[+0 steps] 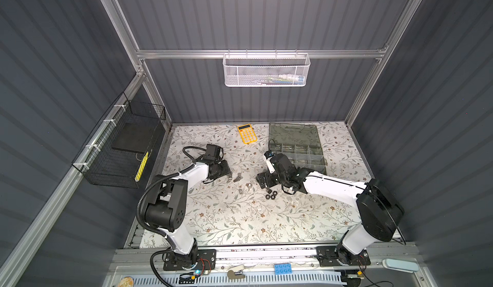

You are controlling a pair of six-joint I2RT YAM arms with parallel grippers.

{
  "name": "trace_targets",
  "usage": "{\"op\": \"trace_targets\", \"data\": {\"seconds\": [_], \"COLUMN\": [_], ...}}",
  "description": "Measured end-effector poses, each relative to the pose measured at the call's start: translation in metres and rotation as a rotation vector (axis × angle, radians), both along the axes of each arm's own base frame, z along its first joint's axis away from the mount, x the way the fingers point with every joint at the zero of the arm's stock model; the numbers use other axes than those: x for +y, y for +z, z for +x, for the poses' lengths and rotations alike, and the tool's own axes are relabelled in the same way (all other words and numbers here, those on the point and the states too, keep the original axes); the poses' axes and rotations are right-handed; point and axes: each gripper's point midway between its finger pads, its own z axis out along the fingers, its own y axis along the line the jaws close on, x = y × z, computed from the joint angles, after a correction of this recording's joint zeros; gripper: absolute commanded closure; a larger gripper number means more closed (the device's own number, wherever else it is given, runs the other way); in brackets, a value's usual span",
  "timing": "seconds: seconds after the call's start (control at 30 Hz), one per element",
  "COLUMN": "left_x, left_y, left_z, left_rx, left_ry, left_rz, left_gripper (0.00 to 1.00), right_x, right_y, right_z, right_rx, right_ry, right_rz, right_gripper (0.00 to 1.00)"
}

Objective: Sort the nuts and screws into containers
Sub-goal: 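Raise the left gripper over the pile while the right gripper draws back, then lower the left gripper onto another black bolt in the pile and close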

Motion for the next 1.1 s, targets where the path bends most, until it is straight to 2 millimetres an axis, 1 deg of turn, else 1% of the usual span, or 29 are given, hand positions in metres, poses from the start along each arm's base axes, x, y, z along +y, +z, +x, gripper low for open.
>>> {"op": "trace_targets", "data": {"seconds": [0.17, 0.27, 0.57, 0.63, 0.77, 0.87, 1.1], "left_x": [0.002, 0.005, 0.012, 0.013, 0.012, 0.012, 0.012], "left_y": [-0.009, -0.012, -0.015, -0.014, -0.011, -0.010, -0.013], "left_z": [0.008, 0.008, 0.005, 0.006, 0.011, 0.014, 0.012], "left_rx": [0.010, 0.015, 0.023, 0.019, 0.012, 0.010, 0.021], "left_ry": [0.005, 0.007, 0.002, 0.000, -0.004, -0.006, -0.009], "left_rz": [0.031, 0.048, 0.097, 0.107, 0.109, 0.112, 0.116], "left_gripper": [0.57, 0.59, 0.68, 0.69, 0.74, 0.76, 0.75], "right_x": [0.001, 0.002, 0.005, 0.006, 0.006, 0.006, 0.006], "right_y": [0.003, 0.004, 0.004, 0.004, 0.004, 0.005, 0.005], "right_z": [0.000, 0.001, -0.001, -0.002, -0.002, -0.002, -0.002], "right_rx": [-0.008, -0.010, 0.002, 0.005, 0.010, 0.010, 0.010], "right_ry": [0.000, 0.002, 0.010, 0.011, 0.008, 0.006, 0.006], "right_rz": [0.012, 0.019, 0.033, 0.039, 0.046, 0.048, 0.049], "right_gripper": [0.01, 0.01, 0.01, 0.01, 0.01, 0.01, 0.01]}}
